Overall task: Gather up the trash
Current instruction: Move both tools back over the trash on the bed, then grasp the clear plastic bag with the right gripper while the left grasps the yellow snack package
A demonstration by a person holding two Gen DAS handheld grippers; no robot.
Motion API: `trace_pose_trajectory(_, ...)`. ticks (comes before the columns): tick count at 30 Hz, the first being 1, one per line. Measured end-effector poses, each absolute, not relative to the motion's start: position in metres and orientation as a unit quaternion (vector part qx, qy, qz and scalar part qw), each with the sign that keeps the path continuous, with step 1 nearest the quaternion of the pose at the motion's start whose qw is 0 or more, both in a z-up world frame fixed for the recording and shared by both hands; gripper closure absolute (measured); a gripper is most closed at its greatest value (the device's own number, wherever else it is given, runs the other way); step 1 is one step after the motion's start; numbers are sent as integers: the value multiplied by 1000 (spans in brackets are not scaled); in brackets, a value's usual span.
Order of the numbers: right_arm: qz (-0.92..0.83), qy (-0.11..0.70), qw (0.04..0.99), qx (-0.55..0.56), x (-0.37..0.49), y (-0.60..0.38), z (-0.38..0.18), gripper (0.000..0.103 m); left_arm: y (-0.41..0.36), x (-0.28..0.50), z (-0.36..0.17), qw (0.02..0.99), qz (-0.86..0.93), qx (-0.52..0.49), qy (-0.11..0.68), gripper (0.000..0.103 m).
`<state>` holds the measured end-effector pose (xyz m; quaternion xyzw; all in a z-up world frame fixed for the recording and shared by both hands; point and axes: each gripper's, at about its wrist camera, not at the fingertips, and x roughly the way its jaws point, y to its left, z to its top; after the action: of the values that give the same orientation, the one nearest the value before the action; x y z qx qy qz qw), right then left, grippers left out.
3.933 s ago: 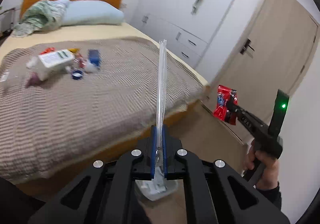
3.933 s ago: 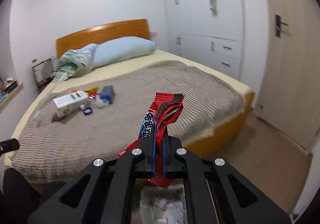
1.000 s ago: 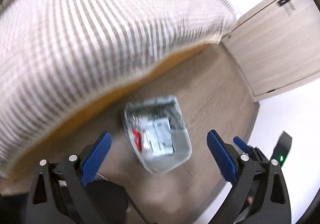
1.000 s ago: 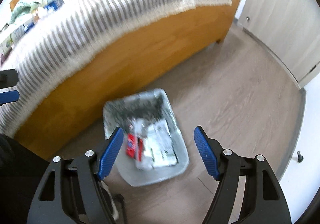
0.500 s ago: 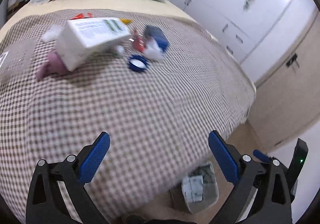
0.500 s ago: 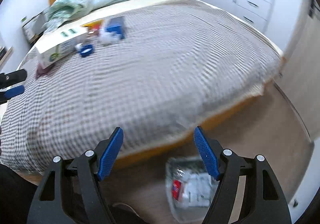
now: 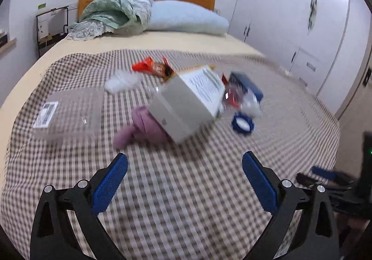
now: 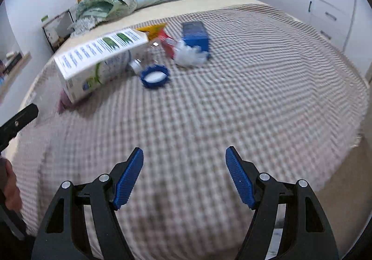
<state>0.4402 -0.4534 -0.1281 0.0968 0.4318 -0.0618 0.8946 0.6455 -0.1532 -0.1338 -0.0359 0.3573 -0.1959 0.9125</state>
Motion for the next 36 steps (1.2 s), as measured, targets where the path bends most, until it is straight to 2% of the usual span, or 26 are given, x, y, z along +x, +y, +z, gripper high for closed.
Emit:
trace_pose_trajectory(5,-41,426,898,108,476,-443,-120,33,-133,694,-99,917,-220,-55,329,7)
trace_pose_trajectory(9,-29,429,898,93,508,-442,-118,33,-149,765,-88,890,-220,42,398,8)
trace_pose_trajectory(13,-28,429,899,90,533,-452,-123,33,-168,836,-90,857,-261,92,435,32)
trace_pose_trajectory(14,-28,427,899,89,536,-455,-124,33,-174,849,-92,847,-269,99,448,36)
trace_pose_trajectory(18,-40,425,900,85,553,-475,-128,33,-219,882,-128,804,-289,214,474,36)
trace_pose_trajectory(23,-47,421,903,76,576,-497,-129,33,-237,914,-144,791,-309,190,492,38)
trace_pose_trajectory(24,-46,420,903,73,582,-500,-130,33,-240,920,-147,787,-311,182,501,40)
trace_pose_trajectory(28,-39,413,907,71,604,-508,-133,33,-249,938,-155,771,-319,146,532,63)
trace_pose_trajectory(34,-20,435,897,76,638,-509,-150,33,-251,951,-166,766,-297,97,562,66)
trace_pose_trajectory(35,-18,439,896,73,640,-507,-153,36,-249,954,-167,769,-284,100,564,66)
trace_pose_trajectory(36,-16,441,895,70,641,-506,-155,47,-247,955,-168,770,-277,103,565,66)
